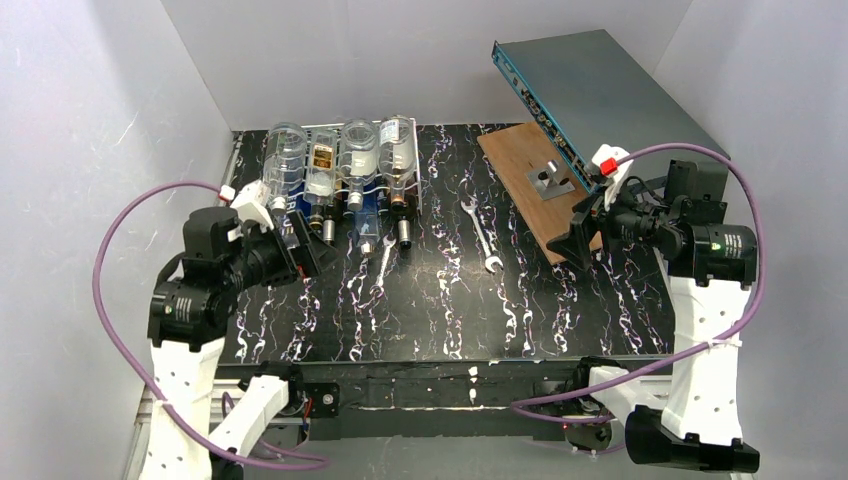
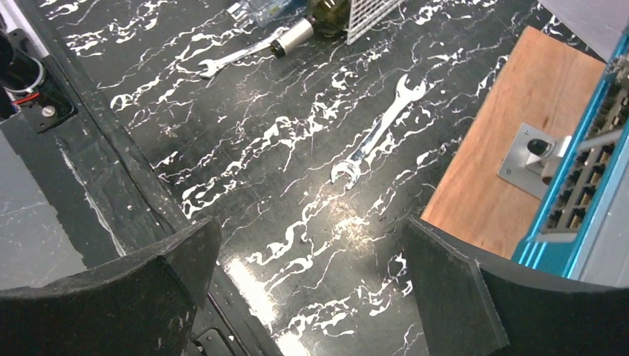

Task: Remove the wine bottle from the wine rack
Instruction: Pick up the wine bottle from the wine rack.

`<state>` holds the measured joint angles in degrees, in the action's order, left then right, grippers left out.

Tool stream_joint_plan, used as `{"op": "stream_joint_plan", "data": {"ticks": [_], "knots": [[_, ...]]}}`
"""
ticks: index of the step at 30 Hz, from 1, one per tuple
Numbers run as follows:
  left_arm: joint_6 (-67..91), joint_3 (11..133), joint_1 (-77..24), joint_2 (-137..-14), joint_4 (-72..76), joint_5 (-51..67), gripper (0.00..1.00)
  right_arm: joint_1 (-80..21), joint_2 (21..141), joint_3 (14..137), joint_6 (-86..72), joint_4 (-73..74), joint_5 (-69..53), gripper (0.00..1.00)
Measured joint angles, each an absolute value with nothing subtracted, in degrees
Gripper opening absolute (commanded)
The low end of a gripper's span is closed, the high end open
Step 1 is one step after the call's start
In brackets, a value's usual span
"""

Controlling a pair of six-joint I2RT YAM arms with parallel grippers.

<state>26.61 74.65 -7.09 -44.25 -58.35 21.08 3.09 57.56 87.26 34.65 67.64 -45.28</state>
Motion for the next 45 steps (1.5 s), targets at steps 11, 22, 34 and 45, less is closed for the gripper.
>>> {"op": "stream_joint_plan", "data": {"ticks": [11,22,34,45], "knots": [[20.0,85.4,-13.6,-56.2,-62.0,4.4,0.99,5.8,58.2,85.3,34.2,65.3,-50.4,1.00],[14.5,84.9,-14.1,-61.5,-56.1,-5.8,0.99,6.5,58.2,84.5,33.7,64.5,-50.3,1.00],[7.6,80.6,-13.9,-74.3,-47.5,-7.9,0.94,6.7,56.6,80.6,33.9,63.9,-51.4,1.00],[6.0,75.2,-9.4,-83.0,-36.8,-7.1,0.91,6.7,55.7,78.1,33.2,62.6,-53.1,1.00]]}}
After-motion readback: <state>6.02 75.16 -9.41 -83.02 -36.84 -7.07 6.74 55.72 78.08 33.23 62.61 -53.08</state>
